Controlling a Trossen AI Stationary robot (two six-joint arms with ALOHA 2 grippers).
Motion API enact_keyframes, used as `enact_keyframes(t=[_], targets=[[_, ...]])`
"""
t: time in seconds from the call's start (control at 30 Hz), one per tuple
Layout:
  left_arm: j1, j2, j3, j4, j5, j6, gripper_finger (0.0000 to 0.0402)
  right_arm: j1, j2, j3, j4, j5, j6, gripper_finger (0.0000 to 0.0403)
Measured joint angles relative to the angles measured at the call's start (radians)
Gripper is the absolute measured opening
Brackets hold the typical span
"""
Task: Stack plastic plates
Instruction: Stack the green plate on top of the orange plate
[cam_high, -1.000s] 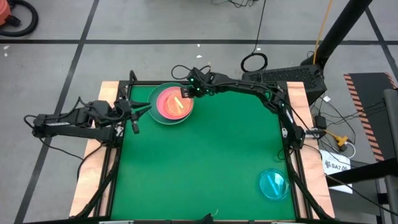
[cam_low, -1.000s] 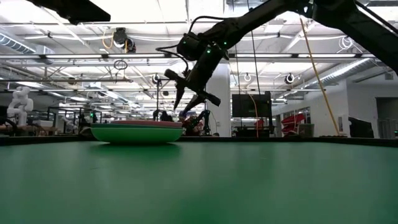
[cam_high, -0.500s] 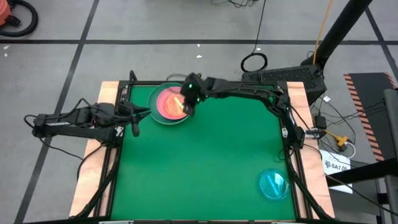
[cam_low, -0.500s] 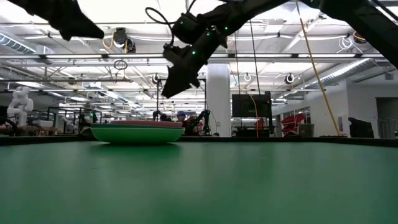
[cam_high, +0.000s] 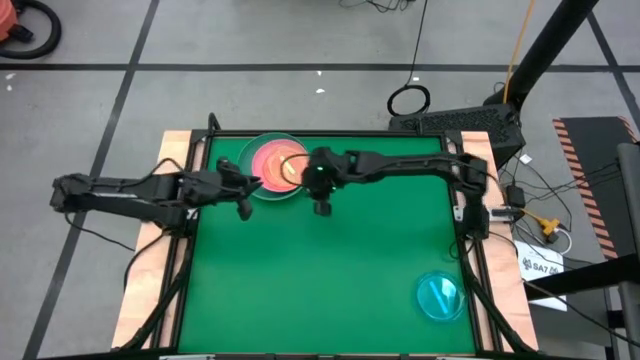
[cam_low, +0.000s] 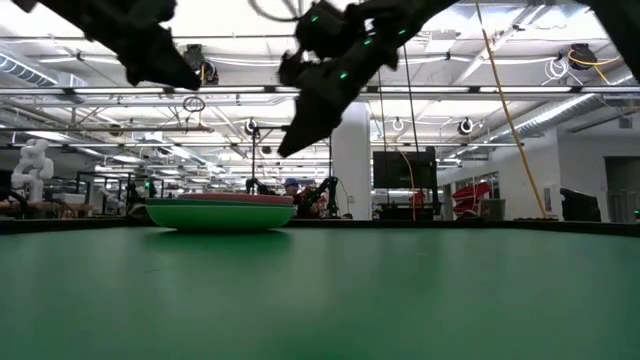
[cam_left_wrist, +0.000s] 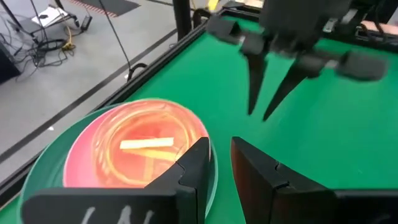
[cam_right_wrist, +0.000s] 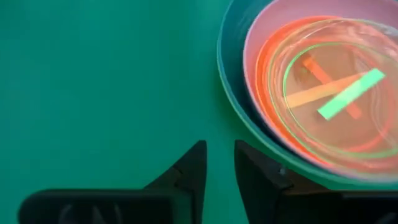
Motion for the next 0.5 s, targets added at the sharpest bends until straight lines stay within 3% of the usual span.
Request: enact_keyframes(t=[0.27, 0.5], targets=[[0.050, 0.217, 0.000, 0.190, 0.000, 0.089, 0.0074, 0.064, -0.284, -0.308, 0.156, 0.002, 0.063, 0.0067], [0.182, 0.397, 0.000, 0.314, 0.037, 0.147, 0.0074, 0.110, -0.386, -0.467, 0.263, 0.083, 0.007, 0.0067]])
